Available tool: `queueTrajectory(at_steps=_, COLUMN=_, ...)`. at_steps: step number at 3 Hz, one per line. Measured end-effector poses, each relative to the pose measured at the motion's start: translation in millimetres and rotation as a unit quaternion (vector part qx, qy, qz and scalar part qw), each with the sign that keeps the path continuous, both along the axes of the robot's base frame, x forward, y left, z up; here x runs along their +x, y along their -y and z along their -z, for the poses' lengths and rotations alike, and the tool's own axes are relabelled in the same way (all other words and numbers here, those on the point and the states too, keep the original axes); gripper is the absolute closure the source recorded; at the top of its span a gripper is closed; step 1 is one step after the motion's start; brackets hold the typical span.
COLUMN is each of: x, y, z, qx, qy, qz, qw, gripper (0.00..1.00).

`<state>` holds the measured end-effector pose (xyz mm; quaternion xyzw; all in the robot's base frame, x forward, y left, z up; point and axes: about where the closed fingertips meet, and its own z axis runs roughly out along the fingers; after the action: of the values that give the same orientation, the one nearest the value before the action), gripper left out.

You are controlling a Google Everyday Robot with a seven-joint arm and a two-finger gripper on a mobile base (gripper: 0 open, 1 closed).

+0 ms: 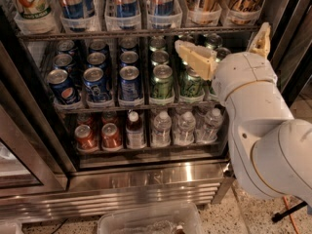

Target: Pick orange can from top shelf of fridge

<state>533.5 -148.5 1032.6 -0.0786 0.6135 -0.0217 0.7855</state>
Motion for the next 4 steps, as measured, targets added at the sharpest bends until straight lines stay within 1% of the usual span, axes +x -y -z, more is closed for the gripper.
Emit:
queueTrajectory(at_steps=1, x=0.0, y=0.0, z=0.0, qx=0.000, qy=0.000, qz=0.000, qw=1.0000, gripper=0.00)
queueTrajectory(at_steps=2, x=2.6, y=3.7, z=-5.5, qx=0.008, qy=0.000, qz=0.003, qw=1.0000, gripper=0.00)
queueTrajectory(at_steps=3, x=5.9, y=17.9, z=-17.9, qx=0.037, qy=0.005, qz=0.024, qw=0.9990, gripper=0.00)
queueTrajectory(at_steps=4, x=5.9, y=17.9, z=-17.9, qx=0.037, qy=0.005, qz=0.024, qw=0.9990, gripper=0.00)
